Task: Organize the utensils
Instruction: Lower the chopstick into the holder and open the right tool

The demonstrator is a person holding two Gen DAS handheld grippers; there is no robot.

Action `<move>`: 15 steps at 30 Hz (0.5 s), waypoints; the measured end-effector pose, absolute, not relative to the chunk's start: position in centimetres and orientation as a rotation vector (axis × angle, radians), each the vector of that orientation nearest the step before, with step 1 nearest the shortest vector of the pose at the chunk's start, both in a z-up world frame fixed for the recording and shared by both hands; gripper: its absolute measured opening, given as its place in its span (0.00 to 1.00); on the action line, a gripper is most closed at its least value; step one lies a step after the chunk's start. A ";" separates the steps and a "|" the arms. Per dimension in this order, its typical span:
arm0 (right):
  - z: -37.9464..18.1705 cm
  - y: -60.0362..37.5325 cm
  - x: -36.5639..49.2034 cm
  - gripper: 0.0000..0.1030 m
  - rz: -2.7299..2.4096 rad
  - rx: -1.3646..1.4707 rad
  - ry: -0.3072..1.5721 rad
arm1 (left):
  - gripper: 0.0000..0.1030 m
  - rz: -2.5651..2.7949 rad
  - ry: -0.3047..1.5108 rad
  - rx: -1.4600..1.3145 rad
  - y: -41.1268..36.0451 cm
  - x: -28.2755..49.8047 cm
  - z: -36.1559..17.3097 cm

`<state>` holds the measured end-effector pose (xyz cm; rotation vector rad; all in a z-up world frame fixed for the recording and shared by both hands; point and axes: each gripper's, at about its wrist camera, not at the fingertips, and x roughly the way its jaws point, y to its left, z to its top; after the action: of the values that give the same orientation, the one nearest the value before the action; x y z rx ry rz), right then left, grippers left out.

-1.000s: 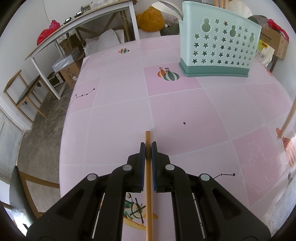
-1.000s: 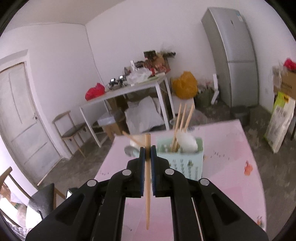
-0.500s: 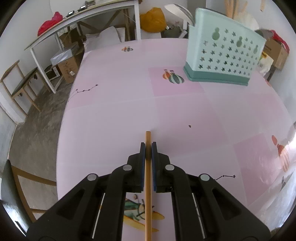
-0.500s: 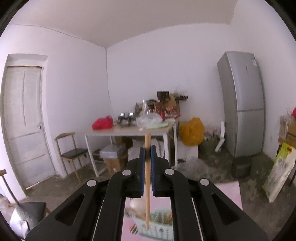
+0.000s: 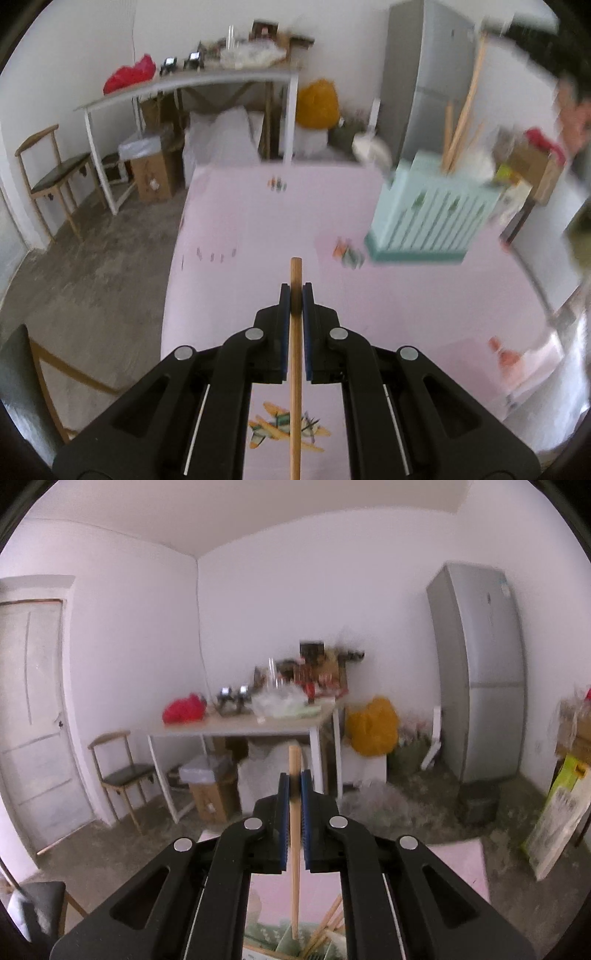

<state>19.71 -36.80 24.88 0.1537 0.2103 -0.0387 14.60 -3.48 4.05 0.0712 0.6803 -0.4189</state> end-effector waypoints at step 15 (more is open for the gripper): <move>19.0 -40.1 17.5 0.46 -0.009 0.274 0.285 | 0.05 -0.726 0.320 -0.064 -8.4 14.0 17.0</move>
<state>17.51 -40.15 18.98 0.2744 0.2848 -0.0094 14.00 -8.38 16.98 -0.0637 0.3197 -0.7261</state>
